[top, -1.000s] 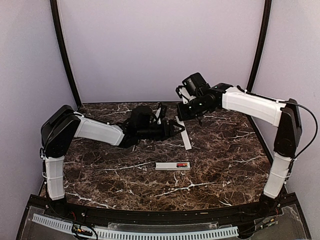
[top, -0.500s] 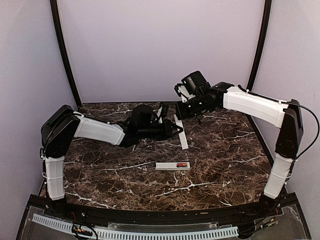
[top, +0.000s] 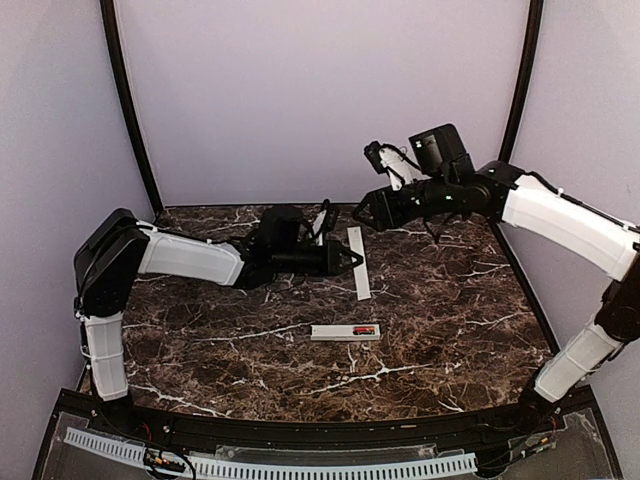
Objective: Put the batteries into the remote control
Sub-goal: Pass from the right arm to the left, then pass from the left arm to the right
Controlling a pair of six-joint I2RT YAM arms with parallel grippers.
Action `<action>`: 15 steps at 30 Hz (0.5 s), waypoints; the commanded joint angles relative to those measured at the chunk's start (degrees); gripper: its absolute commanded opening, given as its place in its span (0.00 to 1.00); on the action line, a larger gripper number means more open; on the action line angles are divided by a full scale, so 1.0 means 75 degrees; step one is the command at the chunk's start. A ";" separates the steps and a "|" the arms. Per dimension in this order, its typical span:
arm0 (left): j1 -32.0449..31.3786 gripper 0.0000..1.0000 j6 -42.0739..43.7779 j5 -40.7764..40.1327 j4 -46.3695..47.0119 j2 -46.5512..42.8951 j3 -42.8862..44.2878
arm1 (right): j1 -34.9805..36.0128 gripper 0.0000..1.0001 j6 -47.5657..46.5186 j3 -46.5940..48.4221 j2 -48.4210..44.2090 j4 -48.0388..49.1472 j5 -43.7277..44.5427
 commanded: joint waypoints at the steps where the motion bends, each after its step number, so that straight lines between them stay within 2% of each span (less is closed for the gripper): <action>1: -0.0027 0.00 0.1824 0.0784 -0.0251 -0.1320 -0.0017 | -0.0170 0.61 -0.1112 -0.0707 -0.1206 0.1090 -0.2020; 5: -0.0038 0.00 0.2594 0.1838 -0.0163 -0.2007 -0.0198 | -0.0406 0.65 -0.1245 -0.1183 -0.1813 0.1485 -0.3410; 8: -0.0054 0.00 0.2884 0.2589 -0.0152 -0.2411 -0.0302 | -0.0434 0.65 -0.1181 -0.1325 -0.2022 0.1689 -0.4003; 12: -0.0117 0.00 0.3193 0.3087 -0.0198 -0.2749 -0.0353 | -0.0437 0.64 -0.0997 -0.1396 -0.2090 0.2000 -0.4662; 15: -0.0160 0.00 0.3389 0.3087 -0.0256 -0.2913 -0.0383 | -0.0434 0.59 -0.0828 -0.1464 -0.2067 0.2282 -0.5223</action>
